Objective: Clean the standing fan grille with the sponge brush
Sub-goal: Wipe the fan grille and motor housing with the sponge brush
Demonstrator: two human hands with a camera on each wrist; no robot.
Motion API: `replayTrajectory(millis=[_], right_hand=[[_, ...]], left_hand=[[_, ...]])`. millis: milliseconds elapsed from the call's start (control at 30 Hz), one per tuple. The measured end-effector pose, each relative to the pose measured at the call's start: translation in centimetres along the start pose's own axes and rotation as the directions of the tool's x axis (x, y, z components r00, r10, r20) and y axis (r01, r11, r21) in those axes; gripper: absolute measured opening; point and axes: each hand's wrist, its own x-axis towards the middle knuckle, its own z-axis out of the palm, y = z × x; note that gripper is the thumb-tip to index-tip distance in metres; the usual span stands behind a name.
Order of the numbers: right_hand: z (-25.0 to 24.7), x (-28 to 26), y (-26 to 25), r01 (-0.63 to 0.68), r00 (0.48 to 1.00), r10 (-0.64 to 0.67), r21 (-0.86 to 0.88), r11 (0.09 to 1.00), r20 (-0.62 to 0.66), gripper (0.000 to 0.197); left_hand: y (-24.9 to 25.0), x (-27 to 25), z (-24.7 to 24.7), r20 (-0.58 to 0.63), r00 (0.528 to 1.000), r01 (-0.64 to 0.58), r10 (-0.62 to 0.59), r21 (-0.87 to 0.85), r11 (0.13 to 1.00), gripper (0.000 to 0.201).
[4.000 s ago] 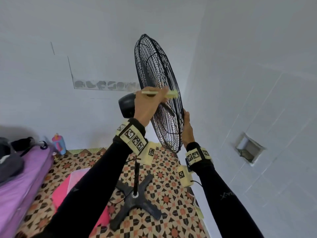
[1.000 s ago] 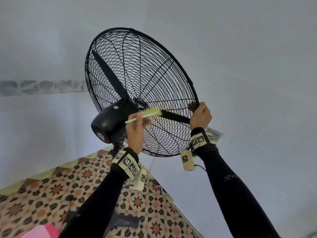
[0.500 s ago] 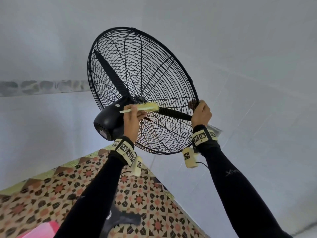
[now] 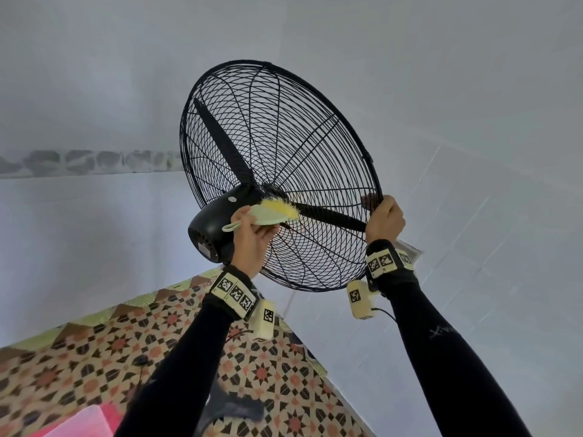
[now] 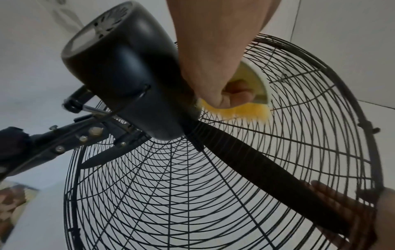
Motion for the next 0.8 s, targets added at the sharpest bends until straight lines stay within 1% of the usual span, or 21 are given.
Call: replayTrajectory(millis=[67,133,233,300,367,467,500,533,600,667,700,800], right_hand=[[0.0,0.0,0.0,-0.002,1.0,0.002,-0.004,1.0,-0.008,0.041],[0.1,0.0,0.1,0.0,1.0,0.0,-0.005,1.0,-0.004,0.042],[0.2,0.1,-0.1,-0.009,1.0,0.009,0.003,1.0,-0.003,0.042],[0.2,0.1,-0.1,-0.018,1.0,0.018,0.004,1.0,-0.018,0.041],[0.2,0.0,0.0,-0.019,0.999,0.019,0.0,1.0,-0.039,0.04],[0.2,0.2,0.0,-0.02,0.999,0.021,0.007,1.0,-0.033,0.041],[0.2,0.3,0.0,-0.02,1.0,0.02,0.006,1.0,-0.02,0.041],[0.2,0.3,0.0,-0.017,1.0,0.017,0.007,1.0,-0.007,0.04],[0.2,0.2,0.0,-0.007,1.0,0.007,0.015,1.0,0.0,0.04],[0.2,0.0,0.1,0.0,1.0,0.0,0.017,1.0,-0.015,0.04],[0.2,-0.1,0.1,0.001,1.0,0.0,0.015,1.0,-0.024,0.039],[0.2,-0.1,0.3,-0.001,1.0,0.001,0.005,1.0,-0.027,0.037]], left_hand=[[-0.1,0.3,-0.2,-0.02,1.0,-0.006,0.007,0.027,1.0,0.023],[-0.1,0.2,0.2,-0.014,1.0,-0.001,0.002,0.053,0.999,0.023],[-0.3,0.4,1.1,-0.049,0.999,0.02,-0.019,0.027,0.999,0.023],[-0.6,0.5,1.7,-0.043,0.998,0.039,-0.04,-0.013,0.999,0.028],[-0.6,-0.2,2.6,0.014,0.995,0.103,-0.103,-0.055,0.993,0.03],[-0.5,-2.0,3.4,0.16,0.96,0.253,-0.231,-0.135,0.958,0.011],[-0.5,-2.1,3.2,0.175,0.954,0.273,-0.244,-0.171,0.947,0.008],[-0.4,-1.9,2.6,0.159,0.958,0.266,-0.237,-0.203,0.942,0.008],[-0.4,-0.7,1.3,0.057,0.98,0.199,-0.191,-0.236,0.951,0.01],[-0.5,-0.1,0.8,-0.013,0.985,0.165,-0.174,-0.256,0.952,0.015],[-0.6,-0.3,1.0,-0.01,0.982,0.178,-0.187,-0.259,0.949,0.018],[-0.9,-1.7,2.3,0.116,0.968,0.243,-0.225,-0.179,0.953,0.031]])
